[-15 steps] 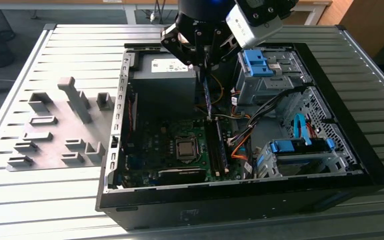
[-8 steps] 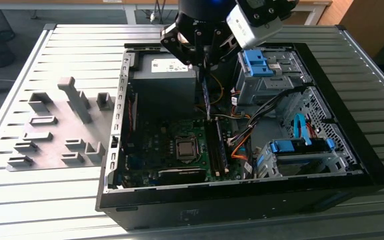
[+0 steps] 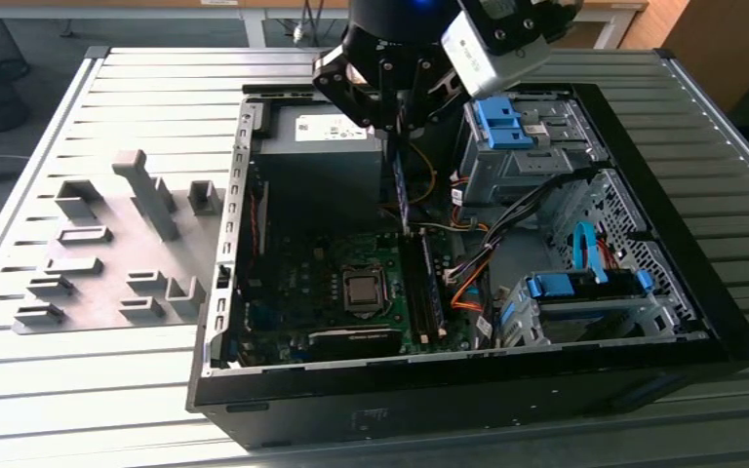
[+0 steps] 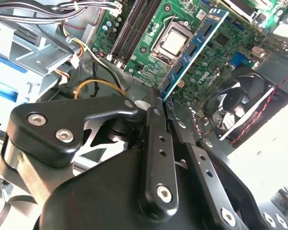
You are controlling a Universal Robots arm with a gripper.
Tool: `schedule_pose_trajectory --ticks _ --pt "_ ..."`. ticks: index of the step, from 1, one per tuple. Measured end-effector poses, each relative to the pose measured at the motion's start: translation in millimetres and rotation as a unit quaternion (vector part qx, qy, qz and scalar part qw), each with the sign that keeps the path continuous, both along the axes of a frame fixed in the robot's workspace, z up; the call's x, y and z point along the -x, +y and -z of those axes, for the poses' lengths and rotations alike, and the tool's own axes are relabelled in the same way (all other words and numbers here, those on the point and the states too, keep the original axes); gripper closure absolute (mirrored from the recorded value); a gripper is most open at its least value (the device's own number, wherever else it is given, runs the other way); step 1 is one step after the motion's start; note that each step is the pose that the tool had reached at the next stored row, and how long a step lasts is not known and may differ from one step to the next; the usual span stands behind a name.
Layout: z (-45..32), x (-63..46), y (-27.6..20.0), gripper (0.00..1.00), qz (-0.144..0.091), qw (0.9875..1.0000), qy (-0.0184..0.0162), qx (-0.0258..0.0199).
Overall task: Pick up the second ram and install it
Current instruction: 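Insert the second ram into the second slot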
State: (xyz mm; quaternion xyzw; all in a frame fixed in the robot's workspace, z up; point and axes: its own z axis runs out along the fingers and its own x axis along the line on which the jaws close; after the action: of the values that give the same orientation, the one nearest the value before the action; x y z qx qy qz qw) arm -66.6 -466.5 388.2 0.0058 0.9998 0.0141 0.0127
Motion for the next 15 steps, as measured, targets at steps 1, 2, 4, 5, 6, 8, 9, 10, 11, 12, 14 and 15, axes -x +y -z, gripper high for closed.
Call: schedule_pose_trajectory --ticks 1,2,4,5,6,8,9,10,11,12,14,15 --pt "1.6 -0.5 0.0 0.86 0.001 1.0 -0.0001 -0.0001" --pt "3.6 -1.2 0.0 0.86 0.001 1.0 -0.0001 -0.0001" --pt "7.1 -3.2 0.0 0.86 0.001 1.0 -0.0001 -0.0001" --pt "8.9 -4.6 0.0 0.86 0.001 1.0 0.0 0.0" --pt "10.7 -5.6 0.0 0.86 0.001 1.0 0.0 0.0" --pt "14.3 -6.4 -0.2 0.86 0.001 1.0 -0.0001 -0.0001" --pt "16.3 -6.7 -0.3 0.86 0.001 1.0 -0.0001 0.0" --pt "18.1 -6.9 -0.3 0.86 0.001 1.0 -0.0001 -0.0001" --pt "19.9 -7.0 -0.3 0.86 0.001 1.0 -0.0001 -0.0001" --pt "20.9 -7.1 -0.3 0.86 0.001 1.0 -0.0001 -0.0001" --pt "21.3 -7.1 -0.3 0.86 0.001 1.0 0.0 0.0001" --pt "21.3 -7.1 -0.3 0.86 0.001 1.0 0.0 0.0001"
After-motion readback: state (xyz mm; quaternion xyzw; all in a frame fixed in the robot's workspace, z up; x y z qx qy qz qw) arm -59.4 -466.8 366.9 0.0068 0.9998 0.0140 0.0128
